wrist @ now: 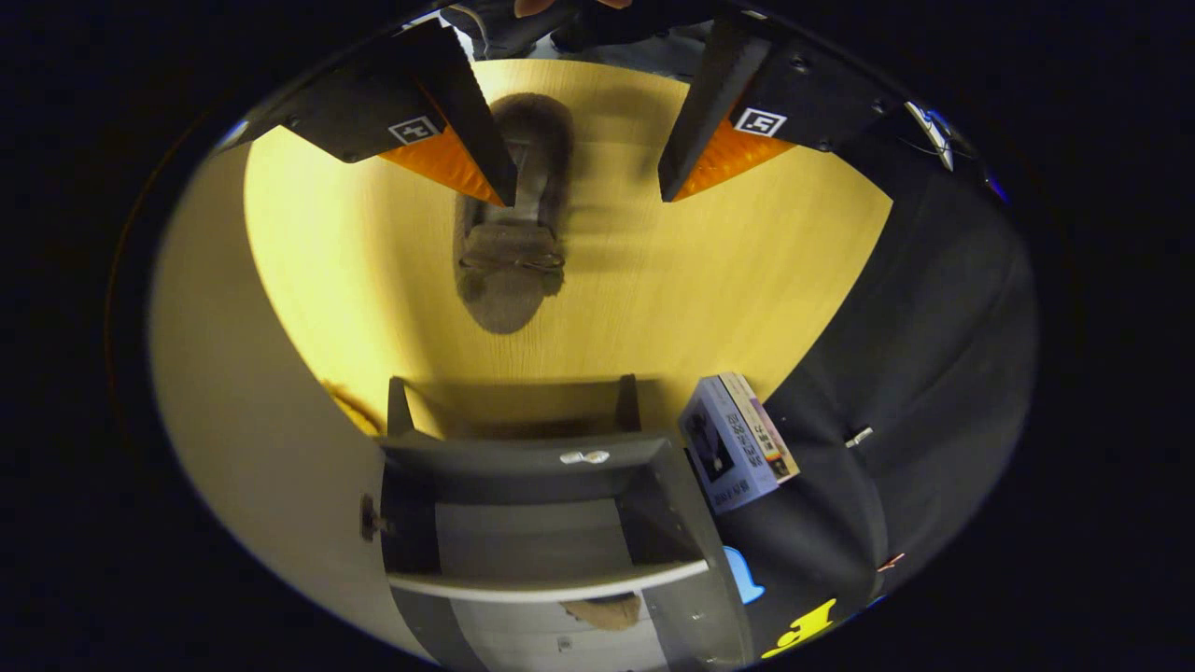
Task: Open the shoe cabinet door, grab the shoes and put them into the shoe cabinet, then close the shoe cabinet door.
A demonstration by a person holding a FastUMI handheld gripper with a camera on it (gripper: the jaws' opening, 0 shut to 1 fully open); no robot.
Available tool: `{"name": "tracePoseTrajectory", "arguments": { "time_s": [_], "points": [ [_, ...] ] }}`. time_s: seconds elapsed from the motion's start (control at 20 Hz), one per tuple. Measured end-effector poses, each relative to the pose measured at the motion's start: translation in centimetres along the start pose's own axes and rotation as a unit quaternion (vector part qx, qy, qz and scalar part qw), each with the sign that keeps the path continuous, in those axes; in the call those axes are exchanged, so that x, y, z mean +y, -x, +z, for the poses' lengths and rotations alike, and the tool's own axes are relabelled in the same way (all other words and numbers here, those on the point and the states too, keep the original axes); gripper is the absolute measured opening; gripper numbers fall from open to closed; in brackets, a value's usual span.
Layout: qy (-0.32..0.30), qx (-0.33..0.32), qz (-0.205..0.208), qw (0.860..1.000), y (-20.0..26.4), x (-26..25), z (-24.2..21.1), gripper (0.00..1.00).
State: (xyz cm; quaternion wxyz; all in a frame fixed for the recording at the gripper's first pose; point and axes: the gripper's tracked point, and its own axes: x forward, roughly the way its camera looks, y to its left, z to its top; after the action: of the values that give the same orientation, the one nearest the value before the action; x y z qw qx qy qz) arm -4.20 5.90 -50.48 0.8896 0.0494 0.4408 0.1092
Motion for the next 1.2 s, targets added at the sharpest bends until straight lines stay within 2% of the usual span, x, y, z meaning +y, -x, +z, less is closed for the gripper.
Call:
{"name": "tracePoseTrajectory", "arguments": {
  "time_s": [0.15, 0.25, 0.3, 0.5, 0.6, 0.7, 0.75, 0.95, 1.2],
  "points": [
    [-0.016, -0.005, -0.016, 1.0, -3.7, -0.6, -0.4, 0.96],
    [-0.023, -0.023, -0.026, 0.999, -5.8, -0.8, 0.2, 0.81],
    [-0.019, -0.037, -0.04, 0.998, -6.6, -1.2, 0.6, 0.81],
    [-0.022, -0.079, -0.109, 0.991, -9.0, -3.7, 2.4, 0.57],
    [-0.044, -0.089, -0.114, 0.989, -9.3, -3.9, 2.9, 0.38],
    [-0.038, -0.084, -0.105, 0.99, -9.1, -3.6, 3.1, 0.19],
    [-0.036, -0.086, -0.098, 0.991, -8.9, -3.5, 3.3, 0.07],
    [-0.042, -0.105, -0.094, 0.989, -5.5, -4.0, 5.9, 0.07],
    [-0.025, -0.156, -0.083, 0.984, 2.6, -3.5, 13.2, 0.07]
  ]
}}
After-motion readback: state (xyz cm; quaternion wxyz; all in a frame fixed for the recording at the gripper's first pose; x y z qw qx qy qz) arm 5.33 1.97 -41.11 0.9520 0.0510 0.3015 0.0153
